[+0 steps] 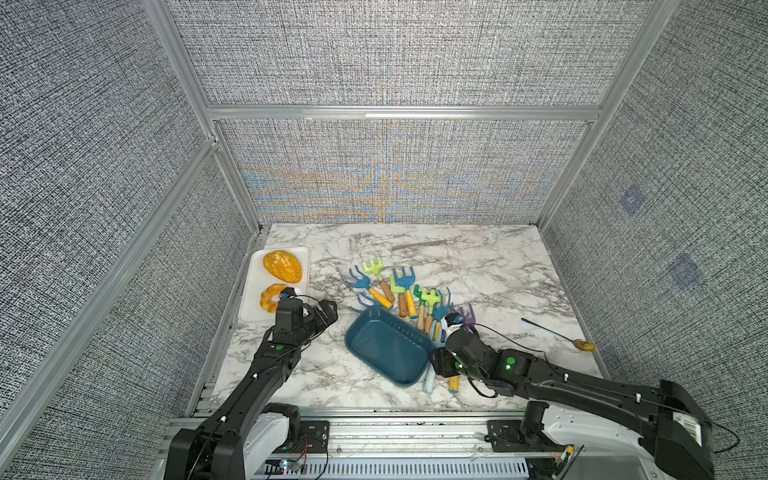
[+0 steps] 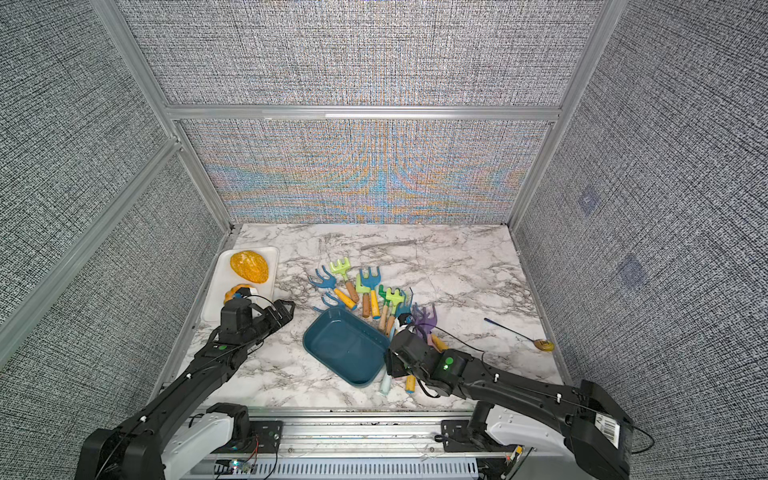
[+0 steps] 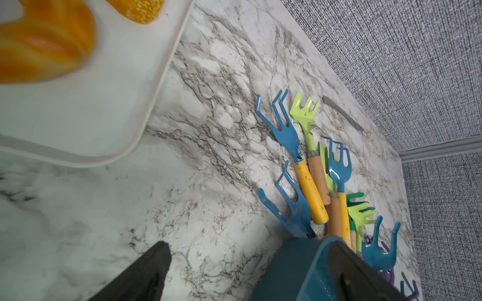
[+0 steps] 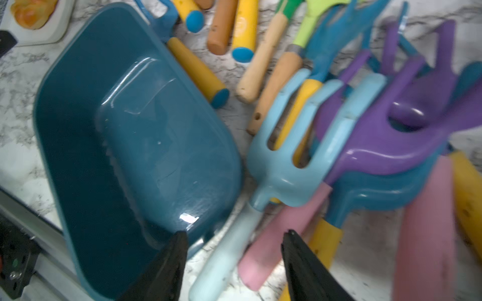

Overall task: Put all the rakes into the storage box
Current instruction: Adjust the storage box at the center of the board.

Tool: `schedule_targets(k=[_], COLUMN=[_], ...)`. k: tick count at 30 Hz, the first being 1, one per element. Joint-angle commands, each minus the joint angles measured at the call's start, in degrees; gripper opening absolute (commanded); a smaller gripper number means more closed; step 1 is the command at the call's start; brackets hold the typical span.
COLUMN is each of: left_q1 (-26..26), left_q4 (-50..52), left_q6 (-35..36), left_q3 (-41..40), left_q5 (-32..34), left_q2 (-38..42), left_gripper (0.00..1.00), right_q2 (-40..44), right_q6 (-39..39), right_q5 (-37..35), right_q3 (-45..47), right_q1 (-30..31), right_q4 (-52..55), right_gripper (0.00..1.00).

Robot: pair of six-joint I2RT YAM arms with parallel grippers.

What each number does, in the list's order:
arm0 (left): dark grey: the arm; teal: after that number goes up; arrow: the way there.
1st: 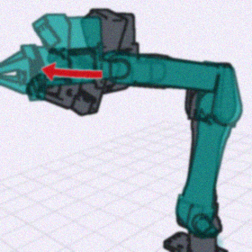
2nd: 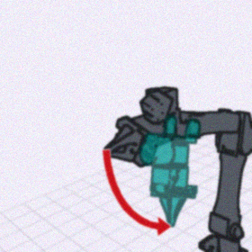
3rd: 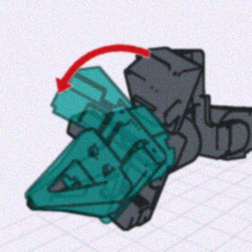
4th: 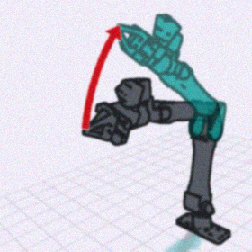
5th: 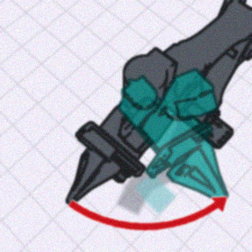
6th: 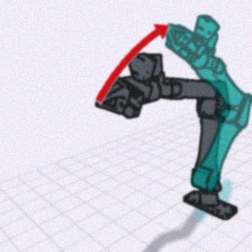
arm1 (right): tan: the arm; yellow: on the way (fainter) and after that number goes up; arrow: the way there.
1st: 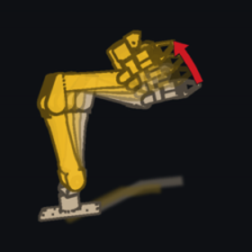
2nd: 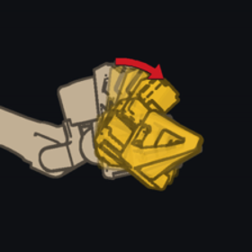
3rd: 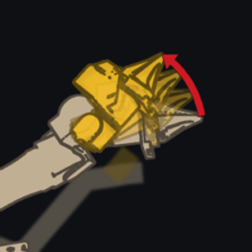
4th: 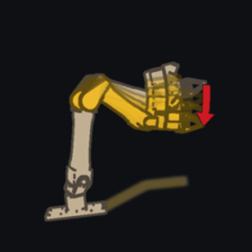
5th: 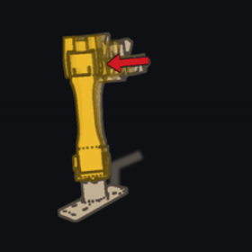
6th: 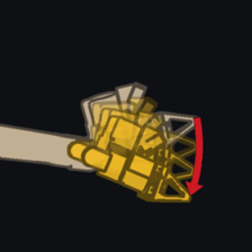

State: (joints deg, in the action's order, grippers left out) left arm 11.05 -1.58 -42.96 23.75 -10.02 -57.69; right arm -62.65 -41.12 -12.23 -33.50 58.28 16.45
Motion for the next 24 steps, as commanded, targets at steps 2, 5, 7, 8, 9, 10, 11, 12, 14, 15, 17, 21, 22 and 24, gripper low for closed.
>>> schedule_targets(k=[2, 5, 7, 8, 9, 10, 11, 12, 14, 15, 17, 21, 22, 24], left_q1=[1.8, 3.8, 5.3, 5.7, 6.3, 6.9, 7.5, 8.6, 10.4, 11.1, 12.4, 15.2, 16.3, 18.2], left_q4=[2.3, 8.3, 13.5, 15.6, 18.3, 21.0, 22.9, 25.5, 30.2, 32.9, 36.0, 36.8, 36.7, 36.5], left_q6=[1.6, 1.4, 0.6, 0.1, -0.6, -1.3, -1.8, -2.5, -3.6, -4.3, -6.0, -10.8, -11.8, -13.0], left_q3=[2.3, 3.7, 3.8, 3.6, 3.2, 2.8, 2.3, 1.8, 1.1, 0.7, -0.5, -3.3, -3.4, -3.2], left_q5=[2.3, 5.5, 7.6, 7.9, 7.8, 7.8, 7.8, 7.9, 8.2, 8.2, 7.1, 3.2, 3.2, 3.5], left_q2=[-1.1, 0.4, 2.3, 3.6, 5.4, 7.3, 9.3, 11.5, 15.2, 16.7, 19.3, 22.3, 22.7, 22.8], left_gripper=[0.98, 0.97, 0.97, 0.97, 0.97, 0.97, 0.97, 0.97, 0.97, 0.97, 0.96, 0.94, 0.94, 0.93], right_q2=[-5.7, -10.7, -13.5, -14.4, -14.9, -15.4, -15.7, -16.2, -18.0, -19.2, -21.4, -24.7, -25.0, -25.3], right_q6=[4.2, 7.5, 9.6, 10.8, 11.9, 13.0, 13.8, 15.0, 17.1, 18.1, 19.4, 20.8, 20.7, 20.5], right_q5=[-2.0, -4.4, -4.6, -4.0, -3.0, -1.4, 0.0, 2.0, 4.6, 5.6, 7.1, 11.8, 12.5, 13.6], right_q3=[-4.7, -9.5, -12.0, -12.0, -13.6, -13.7, -13.6, -13.7, -14.1, -14.6, -15.7, -16.7, -16.4, -16.2], right_q1=[0.3, -0.3, -1.6, -2.3, -3.1, -3.9, -4.5, -5.4, -6.7, -7.2, -7.9, -7.6, -7.0, -5.7], right_q4=[-2.1, -0.1, 0.7, 0.1, -1.1, -2.6, -3.7, -5.2, -7.0, -7.4, -7.7, -8.7, -9.4, -10.3], right_gripper=[0.65, 0.67, 0.68, 0.68, 0.69, 0.70, 0.70, 0.71, 0.72, 0.72, 0.72, 0.71, 0.71, 0.70])
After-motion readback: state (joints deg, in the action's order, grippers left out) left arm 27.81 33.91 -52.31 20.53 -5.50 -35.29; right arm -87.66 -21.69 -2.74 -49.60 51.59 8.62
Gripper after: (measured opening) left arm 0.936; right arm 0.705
